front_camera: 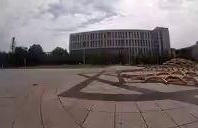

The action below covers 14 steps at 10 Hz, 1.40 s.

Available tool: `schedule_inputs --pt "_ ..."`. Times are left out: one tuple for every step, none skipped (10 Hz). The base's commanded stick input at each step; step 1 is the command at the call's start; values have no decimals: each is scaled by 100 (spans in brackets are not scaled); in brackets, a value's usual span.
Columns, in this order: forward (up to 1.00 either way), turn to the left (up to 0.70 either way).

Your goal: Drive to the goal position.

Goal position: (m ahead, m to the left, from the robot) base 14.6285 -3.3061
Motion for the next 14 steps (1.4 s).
schedule_inputs --pt "70 0" --pt "70 0" --pt "70 0" --pt "70 0" --pt "70 0" --pt "70 0" --pt "70 0" --pt "70 0" --pt "70 0" --pt "70 0" --pt "70 0" --pt "70 0" --pt "70 0" --pt "70 0"
